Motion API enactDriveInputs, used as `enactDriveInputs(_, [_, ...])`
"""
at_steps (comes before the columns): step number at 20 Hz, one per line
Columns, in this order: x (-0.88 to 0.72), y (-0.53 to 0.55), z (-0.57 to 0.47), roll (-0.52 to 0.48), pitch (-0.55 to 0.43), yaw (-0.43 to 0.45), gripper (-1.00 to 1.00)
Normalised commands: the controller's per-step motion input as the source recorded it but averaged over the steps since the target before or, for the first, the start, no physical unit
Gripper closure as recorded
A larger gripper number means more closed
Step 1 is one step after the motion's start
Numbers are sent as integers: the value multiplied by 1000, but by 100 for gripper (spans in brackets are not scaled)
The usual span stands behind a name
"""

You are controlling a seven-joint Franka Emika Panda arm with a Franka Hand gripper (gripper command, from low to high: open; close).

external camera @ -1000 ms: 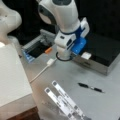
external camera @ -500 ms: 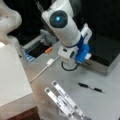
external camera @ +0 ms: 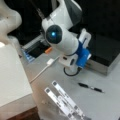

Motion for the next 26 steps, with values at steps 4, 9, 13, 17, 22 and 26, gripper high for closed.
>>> enactDriveInputs(4, [99,-74,-118,356,1,40,-100])
enactDriveInputs(9, [89,-132,-135,279,5,30,-100])
enactDriveInputs(13, [101,-116,-170,352,-29,11,-100])
enactDriveInputs(17, [107,-107,-202,404,-73,7,-100])
enactDriveInputs(22, [97,-138,-160,393,-67,31,-100])
enactDriveInputs(26, [100,-168,-106,427,-60,44,-100])
